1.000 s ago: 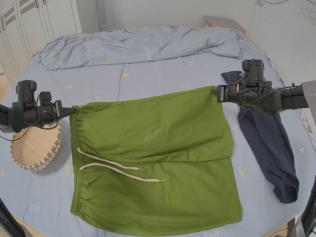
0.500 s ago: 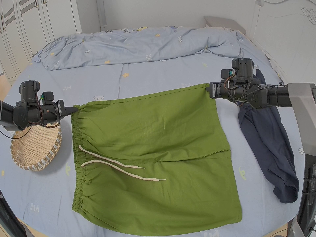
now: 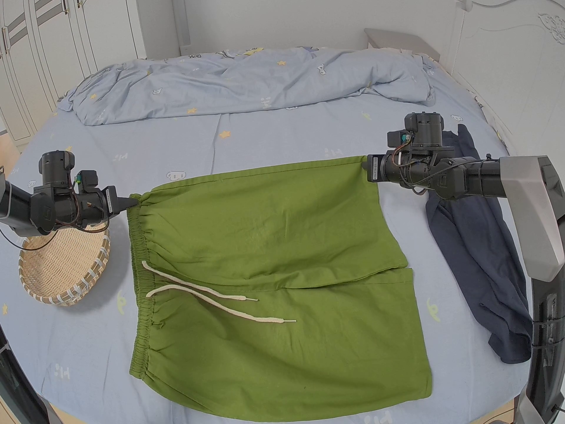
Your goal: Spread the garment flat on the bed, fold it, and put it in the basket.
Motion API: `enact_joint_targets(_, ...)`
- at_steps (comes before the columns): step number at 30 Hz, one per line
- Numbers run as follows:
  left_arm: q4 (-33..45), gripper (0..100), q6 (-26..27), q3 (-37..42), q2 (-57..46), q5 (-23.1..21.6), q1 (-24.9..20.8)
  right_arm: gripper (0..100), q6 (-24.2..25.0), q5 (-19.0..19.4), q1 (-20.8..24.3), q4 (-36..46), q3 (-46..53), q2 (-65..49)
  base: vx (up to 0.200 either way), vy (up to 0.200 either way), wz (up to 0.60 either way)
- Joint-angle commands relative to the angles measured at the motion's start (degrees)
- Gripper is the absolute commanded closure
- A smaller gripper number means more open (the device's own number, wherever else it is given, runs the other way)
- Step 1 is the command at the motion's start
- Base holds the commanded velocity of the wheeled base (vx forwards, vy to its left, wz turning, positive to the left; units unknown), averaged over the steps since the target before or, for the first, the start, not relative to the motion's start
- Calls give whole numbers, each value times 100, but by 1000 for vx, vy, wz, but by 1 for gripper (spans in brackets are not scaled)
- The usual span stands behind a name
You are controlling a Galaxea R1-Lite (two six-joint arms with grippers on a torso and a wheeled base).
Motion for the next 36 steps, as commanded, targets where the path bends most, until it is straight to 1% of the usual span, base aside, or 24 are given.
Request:
enact_joint_targets(1,1,100,-1,-92,171,37,-32,100,1,0,4,-2,-21,71,0,0,0)
enact_joint_targets(6,1,100,-1,-197,250,37,-76,100,1,0,4,-2,-30,115,0,0,0)
enact_joint_targets(7,1,0,-1,-232,267,63,-85,0,-7,0,4,-2,-30,123,0,0,0)
enact_joint_targets(17,1,0,-1,-364,364,186,-252,0,-16,9,4,-2,-39,123,0,0,0)
enact_joint_targets(21,1,0,-54,-285,136,177,-278,0,-7,0,-75,-2,14,62,0,0,0)
enact_joint_targets(22,18,0,-98,-180,-58,177,-296,0,10,-9,-137,-2,76,-26,0,0,0)
enact_joint_targets(25,18,0,-309,383,-655,160,-340,0,63,-229,-277,-2,559,-457,0,0,0)
enact_joint_targets(26,18,0,-344,453,-717,151,-340,0,63,-238,-295,-2,638,-509,0,0,0)
enact_joint_targets(28,18,0,-528,1183,-1262,125,-331,0,151,-246,-365,-19,1570,-1160,0,0,0)
enact_joint_targets(30,18,0,-563,1754,-1640,98,-252,0,397,-229,-400,-37,2405,-1722,0,0,0)
enact_joint_targets(31,18,0,-563,1754,-1640,98,-252,0,397,-229,-400,-37,2405,-1722,0,0,0)
enact_joint_targets(32,18,0,-599,2123,-1824,81,-216,0,599,-202,-400,-54,2879,-2056,0,0,0)
enact_joint_targets(33,18,0,-581,2510,-1965,1,-181,0,801,-132,-400,-72,3354,-2381,0,0,0)
enact_joint_targets(34,18,0,-581,2967,-2079,-139,-137,0,1038,17,-383,-116,3908,-2759,0,0,0)
enact_joint_targets(36,18,0,-555,3380,-2176,-297,-76,0,1223,193,-383,-186,4453,-3129,0,0,0)
